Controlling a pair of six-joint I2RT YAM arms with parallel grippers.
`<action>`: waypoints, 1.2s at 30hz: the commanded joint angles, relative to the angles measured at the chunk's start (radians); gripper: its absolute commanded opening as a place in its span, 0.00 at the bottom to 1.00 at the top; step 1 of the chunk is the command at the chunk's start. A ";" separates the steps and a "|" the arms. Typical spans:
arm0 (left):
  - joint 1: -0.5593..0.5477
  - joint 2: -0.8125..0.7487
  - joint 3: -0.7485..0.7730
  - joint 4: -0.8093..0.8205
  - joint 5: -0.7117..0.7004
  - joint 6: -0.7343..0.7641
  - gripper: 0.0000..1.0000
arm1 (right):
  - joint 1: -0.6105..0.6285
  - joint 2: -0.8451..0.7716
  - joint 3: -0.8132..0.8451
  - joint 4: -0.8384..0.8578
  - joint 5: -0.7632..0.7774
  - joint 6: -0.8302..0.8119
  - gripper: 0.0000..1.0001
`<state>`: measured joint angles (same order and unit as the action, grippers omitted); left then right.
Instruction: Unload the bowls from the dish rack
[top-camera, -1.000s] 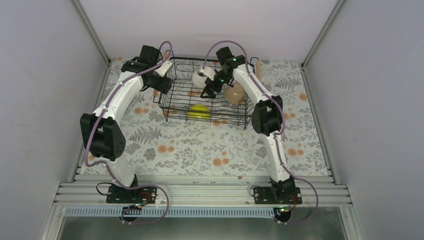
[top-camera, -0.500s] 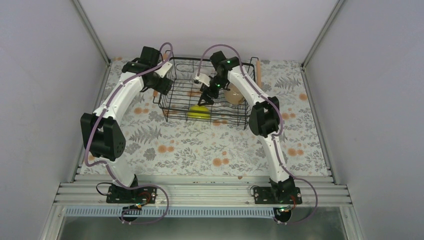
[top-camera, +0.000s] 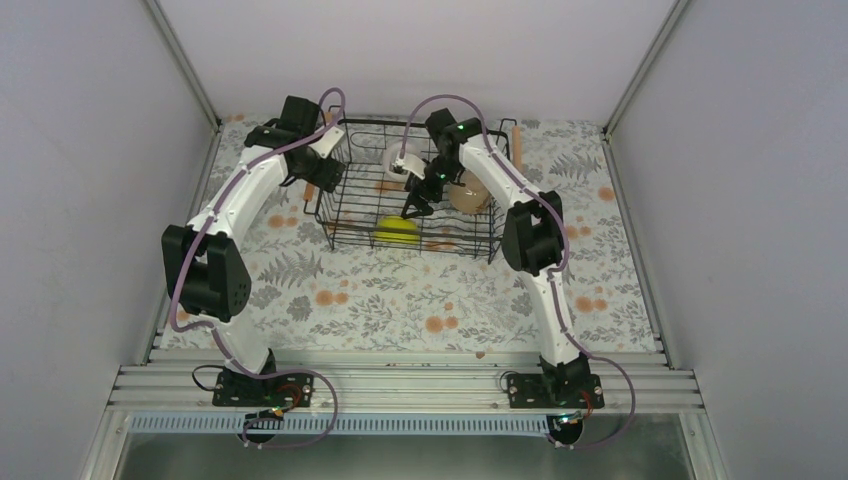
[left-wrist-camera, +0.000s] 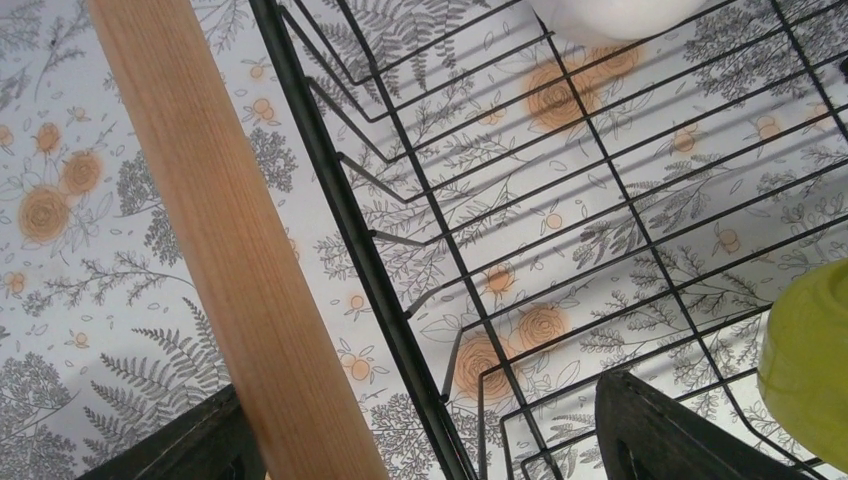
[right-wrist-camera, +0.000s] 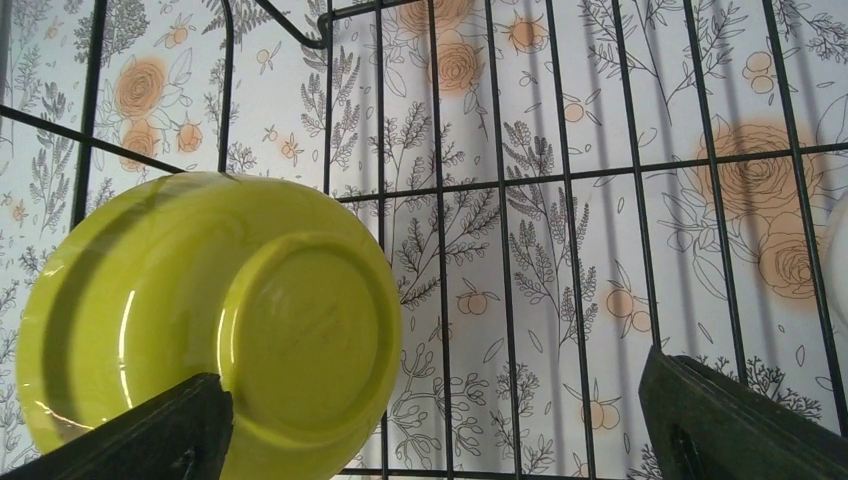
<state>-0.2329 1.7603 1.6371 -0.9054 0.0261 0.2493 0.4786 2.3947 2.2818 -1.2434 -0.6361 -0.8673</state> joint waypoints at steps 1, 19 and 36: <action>0.003 -0.006 -0.034 0.027 -0.024 0.011 0.79 | 0.015 -0.044 0.022 -0.041 -0.067 -0.005 1.00; 0.013 -0.002 -0.033 0.035 -0.067 0.012 0.79 | 0.015 -0.088 -0.042 -0.040 -0.095 -0.024 1.00; 0.012 -0.007 -0.039 0.030 -0.065 0.013 0.79 | 0.028 0.009 0.010 -0.041 -0.091 -0.030 1.00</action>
<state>-0.2245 1.7603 1.5753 -0.8696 -0.0418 0.2543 0.4870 2.3894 2.2829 -1.2778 -0.7067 -0.8742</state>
